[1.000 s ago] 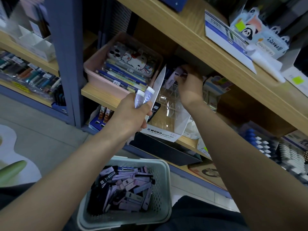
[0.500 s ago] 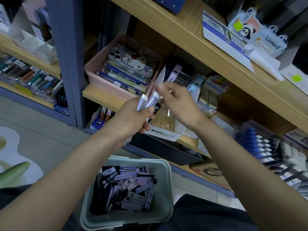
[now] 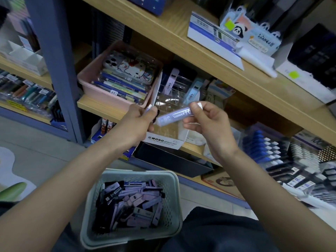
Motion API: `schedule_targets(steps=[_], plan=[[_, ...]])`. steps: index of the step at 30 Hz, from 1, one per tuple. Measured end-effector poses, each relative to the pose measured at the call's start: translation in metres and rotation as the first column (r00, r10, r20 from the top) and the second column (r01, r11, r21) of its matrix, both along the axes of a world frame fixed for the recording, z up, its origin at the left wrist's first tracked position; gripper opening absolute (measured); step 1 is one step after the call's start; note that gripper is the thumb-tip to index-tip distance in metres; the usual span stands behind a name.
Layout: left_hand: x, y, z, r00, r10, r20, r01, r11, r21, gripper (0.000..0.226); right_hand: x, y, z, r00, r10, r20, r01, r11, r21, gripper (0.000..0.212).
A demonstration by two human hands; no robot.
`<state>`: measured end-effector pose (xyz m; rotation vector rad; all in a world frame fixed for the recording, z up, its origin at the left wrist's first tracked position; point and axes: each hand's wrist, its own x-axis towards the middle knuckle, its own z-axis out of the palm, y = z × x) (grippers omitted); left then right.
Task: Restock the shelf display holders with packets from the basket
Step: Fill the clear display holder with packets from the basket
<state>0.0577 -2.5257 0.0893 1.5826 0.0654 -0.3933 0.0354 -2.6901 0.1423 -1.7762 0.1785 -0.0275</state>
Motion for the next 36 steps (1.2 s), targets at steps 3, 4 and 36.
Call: schedule_targets(steps=[3, 4, 36], plan=[[-0.003, -0.014, 0.001, 0.996, 0.051, -0.069, -0.054, 0.998, -0.045, 0.011, -0.013, -0.022, 0.007, 0.999, -0.009, 0.038, 0.01, 1.0, -0.027, 0.013], [-0.005, -0.019, 0.0, 0.998, 0.046, -0.042, -0.047, 0.999, -0.026, 0.016, -0.018, -0.029, 0.009, 0.999, -0.008, 0.046, 0.01, 0.998, -0.054, 0.011], [-0.092, -0.193, -0.049, 0.883, -0.386, 0.266, 0.327, 0.914, 0.242, 0.011, -0.105, -0.29, -0.048, 0.961, -0.244, 0.134, 0.256, 0.586, -0.769, 0.019]])
